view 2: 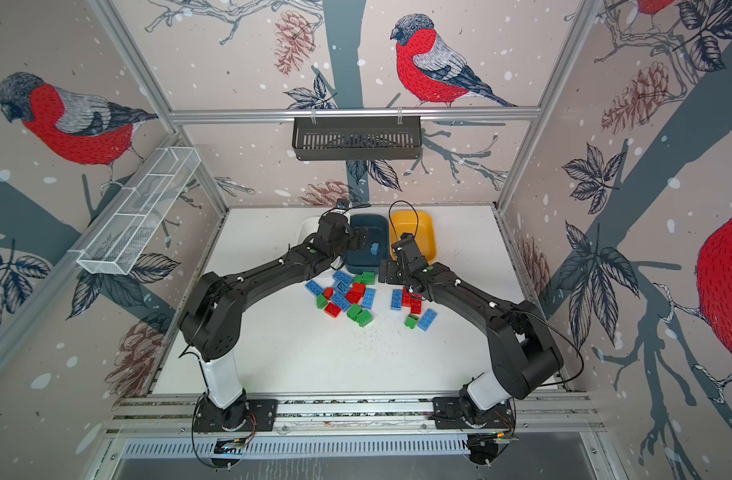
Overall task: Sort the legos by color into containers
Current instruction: 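Drop the light blue brick into the teal bin while the right reaches down, then lower the right gripper onto a light blue brick and grasp it while the left withdraws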
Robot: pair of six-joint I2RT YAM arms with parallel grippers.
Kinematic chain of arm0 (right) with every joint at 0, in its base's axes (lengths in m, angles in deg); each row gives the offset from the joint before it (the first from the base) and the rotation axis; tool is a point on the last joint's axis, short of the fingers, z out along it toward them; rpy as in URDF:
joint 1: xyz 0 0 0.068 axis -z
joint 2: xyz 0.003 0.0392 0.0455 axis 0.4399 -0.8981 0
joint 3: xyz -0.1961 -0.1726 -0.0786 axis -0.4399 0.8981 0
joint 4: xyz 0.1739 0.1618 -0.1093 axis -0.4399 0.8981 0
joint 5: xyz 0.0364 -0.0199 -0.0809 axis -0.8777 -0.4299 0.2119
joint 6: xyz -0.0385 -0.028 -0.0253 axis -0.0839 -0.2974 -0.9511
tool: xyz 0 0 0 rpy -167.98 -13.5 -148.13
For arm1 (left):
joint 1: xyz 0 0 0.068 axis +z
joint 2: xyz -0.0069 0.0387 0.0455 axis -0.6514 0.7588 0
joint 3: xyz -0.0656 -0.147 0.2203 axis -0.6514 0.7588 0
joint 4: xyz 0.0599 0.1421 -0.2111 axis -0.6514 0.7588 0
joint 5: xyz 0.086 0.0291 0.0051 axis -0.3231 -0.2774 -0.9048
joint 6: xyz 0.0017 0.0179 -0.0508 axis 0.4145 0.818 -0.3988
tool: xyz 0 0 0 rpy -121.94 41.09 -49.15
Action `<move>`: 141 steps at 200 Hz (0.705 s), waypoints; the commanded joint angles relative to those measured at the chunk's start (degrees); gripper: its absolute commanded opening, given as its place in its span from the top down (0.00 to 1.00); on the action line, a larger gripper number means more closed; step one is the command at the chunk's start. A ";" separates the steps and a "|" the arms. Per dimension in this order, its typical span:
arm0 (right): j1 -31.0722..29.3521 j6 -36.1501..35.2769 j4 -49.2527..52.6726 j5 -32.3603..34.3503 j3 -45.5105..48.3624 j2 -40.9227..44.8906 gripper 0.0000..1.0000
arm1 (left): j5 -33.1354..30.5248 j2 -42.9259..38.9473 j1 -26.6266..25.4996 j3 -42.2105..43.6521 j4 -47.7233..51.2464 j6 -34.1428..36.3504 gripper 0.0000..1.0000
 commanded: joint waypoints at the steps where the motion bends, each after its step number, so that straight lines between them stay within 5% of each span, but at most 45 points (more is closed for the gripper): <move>1: -1.15 2.53 1.98 -0.24 0.44 -0.64 0.05 | -2.94 -4.43 0.12 3.81 -3.67 -2.33 0.03; 79: -5.09 6.16 3.02 3.34 0.86 -5.45 0.26 | -11.98 -16.62 0.21 18.05 -5.60 -6.05 0.03; 141: -5.28 6.29 4.04 4.25 1.47 -8.10 0.30 | -14.07 -17.15 0.21 19.53 -2.94 -6.57 0.03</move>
